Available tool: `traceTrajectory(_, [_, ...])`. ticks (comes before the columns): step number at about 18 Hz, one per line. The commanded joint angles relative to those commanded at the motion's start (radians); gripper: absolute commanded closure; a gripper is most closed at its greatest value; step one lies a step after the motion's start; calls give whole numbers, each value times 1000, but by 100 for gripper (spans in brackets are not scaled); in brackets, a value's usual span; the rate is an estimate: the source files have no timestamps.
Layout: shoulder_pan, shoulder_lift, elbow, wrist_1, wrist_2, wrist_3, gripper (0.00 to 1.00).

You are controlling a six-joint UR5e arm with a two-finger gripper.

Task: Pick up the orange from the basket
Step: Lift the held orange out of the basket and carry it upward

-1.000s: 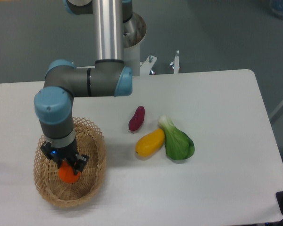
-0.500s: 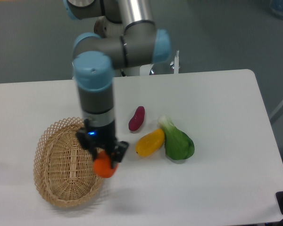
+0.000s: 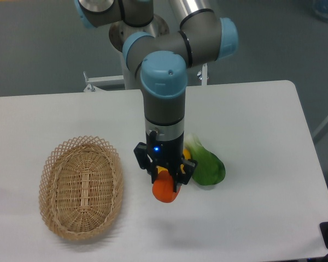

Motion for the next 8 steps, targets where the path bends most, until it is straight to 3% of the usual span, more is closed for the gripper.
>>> traceTrajectory(8, [40,14,-8,0,-48,0,47])
